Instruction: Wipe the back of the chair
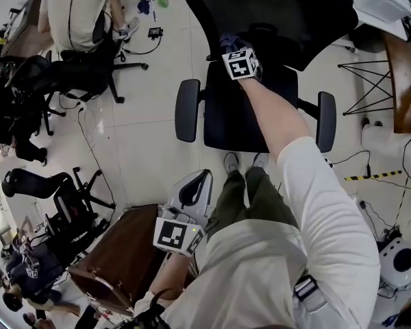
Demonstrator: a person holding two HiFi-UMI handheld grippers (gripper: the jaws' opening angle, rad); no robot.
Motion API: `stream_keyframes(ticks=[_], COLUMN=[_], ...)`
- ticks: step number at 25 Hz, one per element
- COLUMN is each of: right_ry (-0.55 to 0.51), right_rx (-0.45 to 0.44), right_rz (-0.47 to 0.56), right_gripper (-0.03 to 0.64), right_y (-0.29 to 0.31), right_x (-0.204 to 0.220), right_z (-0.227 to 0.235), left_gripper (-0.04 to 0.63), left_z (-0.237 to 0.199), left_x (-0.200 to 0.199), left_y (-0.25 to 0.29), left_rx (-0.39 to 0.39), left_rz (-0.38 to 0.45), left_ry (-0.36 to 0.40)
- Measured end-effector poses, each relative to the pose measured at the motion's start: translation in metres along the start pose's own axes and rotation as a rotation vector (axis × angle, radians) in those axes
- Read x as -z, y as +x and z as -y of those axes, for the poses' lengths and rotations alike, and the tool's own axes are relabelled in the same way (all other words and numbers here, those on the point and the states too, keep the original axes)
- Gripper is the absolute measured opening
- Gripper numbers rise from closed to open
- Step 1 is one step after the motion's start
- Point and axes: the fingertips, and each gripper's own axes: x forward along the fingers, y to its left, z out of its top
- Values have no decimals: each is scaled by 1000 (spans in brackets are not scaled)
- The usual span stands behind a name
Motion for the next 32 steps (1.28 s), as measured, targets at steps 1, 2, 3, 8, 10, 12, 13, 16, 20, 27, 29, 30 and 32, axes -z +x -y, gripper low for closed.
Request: stream_keyframes(ticks=[1, 2, 3, 8, 10, 12, 13, 16, 20, 27, 29, 30, 32], right_ry=[6, 14, 23, 79, 96, 119, 127, 143, 191, 258, 239, 242, 232], right_rx=[10, 22, 36, 108, 136, 164, 178, 211, 238, 282, 285, 281, 237], right_rz=[0, 0, -3, -25, -30, -37, -40, -36, -51, -71, -82, -79, -57], right_gripper=[40, 40, 40, 40, 40, 40, 40, 40, 40, 41, 41, 41, 41], right_y=[-5, -10, -15, -41, -52, -64, -70, -84, -97, -111, -115, -117, -119], right_x=[3, 6, 10, 39, 51, 62, 67, 77, 94, 109, 114, 116, 114], right_z=[10, 21, 32, 99, 125, 149, 161, 195, 234, 284, 288, 284, 260], left_gripper=[37, 37, 37, 37, 37, 37, 37, 37, 37, 37, 37, 37, 37], left_z=[2, 5, 8, 27, 37, 47, 52, 65, 80, 98, 101, 100, 93], left_x=[1, 1, 1, -4, -6, -6, -6, -4, -4, -5, -3, -1, 1], left_y=[3, 7, 11, 37, 47, 55, 59, 74, 96, 131, 134, 130, 116], left_rx=[9, 17, 24, 78, 101, 123, 133, 162, 194, 234, 243, 245, 240], left_rz=[-5, -12, -19, -39, -44, -51, -55, -72, -93, -125, -123, -119, -109], left_ry=[-2, -5, -10, -4, 1, 4, 5, 8, 20, -6, -4, -3, -6])
